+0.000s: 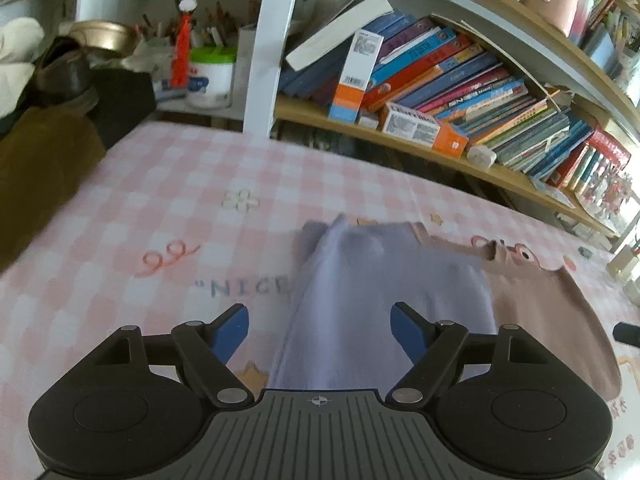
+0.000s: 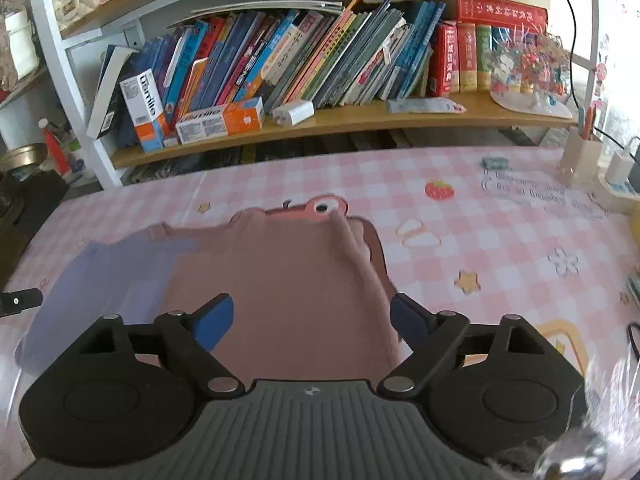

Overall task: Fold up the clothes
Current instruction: 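Move both open tools to the lavender side edge of the folded sweater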

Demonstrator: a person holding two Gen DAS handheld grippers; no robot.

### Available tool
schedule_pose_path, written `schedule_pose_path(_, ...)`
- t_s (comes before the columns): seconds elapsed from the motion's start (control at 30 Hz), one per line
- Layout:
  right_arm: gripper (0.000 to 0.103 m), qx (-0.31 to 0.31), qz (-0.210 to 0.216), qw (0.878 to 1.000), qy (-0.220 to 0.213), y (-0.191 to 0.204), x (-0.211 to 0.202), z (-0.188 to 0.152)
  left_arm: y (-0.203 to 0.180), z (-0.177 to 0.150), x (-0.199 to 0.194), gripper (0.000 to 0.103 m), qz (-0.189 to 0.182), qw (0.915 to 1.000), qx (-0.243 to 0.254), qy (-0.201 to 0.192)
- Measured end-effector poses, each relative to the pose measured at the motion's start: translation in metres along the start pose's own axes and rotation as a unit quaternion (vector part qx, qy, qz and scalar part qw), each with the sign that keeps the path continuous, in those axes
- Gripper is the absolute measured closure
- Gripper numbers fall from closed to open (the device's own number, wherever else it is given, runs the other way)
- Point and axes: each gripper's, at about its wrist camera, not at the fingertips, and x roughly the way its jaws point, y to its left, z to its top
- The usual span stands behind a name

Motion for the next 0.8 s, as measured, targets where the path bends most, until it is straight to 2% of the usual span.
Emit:
schedule_pose_path(0.13, 0.011, 0.0, 0.004, 1.0, 0.023, 0.005, -0.004, -0.017, -0.01, -0.011, -0.01, 0.015, -0.004, 1.0, -0.002, 0.007)
schedule_pose_path(0.33, 0.011, -0.019, 0.024, 0.998, 0.051, 0.011, -0.003, -0.034, -0.032, -0.024, -0.015, 0.014, -0.001, 0.9997, 0.016, 0.021)
schedule_pose_path(0.6, 0.011, -0.053, 0.06, 0.995, 0.056, -0.011, -0.005, -0.031, -0.057, -0.039, -0.026, 0.014, 0.038, 0.999, -0.016, 0.017)
schedule_pose_path(0.8, 0.011, -0.058, 0.09, 0.991, 0.077, -0.04, -0.008, -0.031, -0.099, -0.054, -0.034, 0.013, 0.076, 0.9967, -0.013, 0.026)
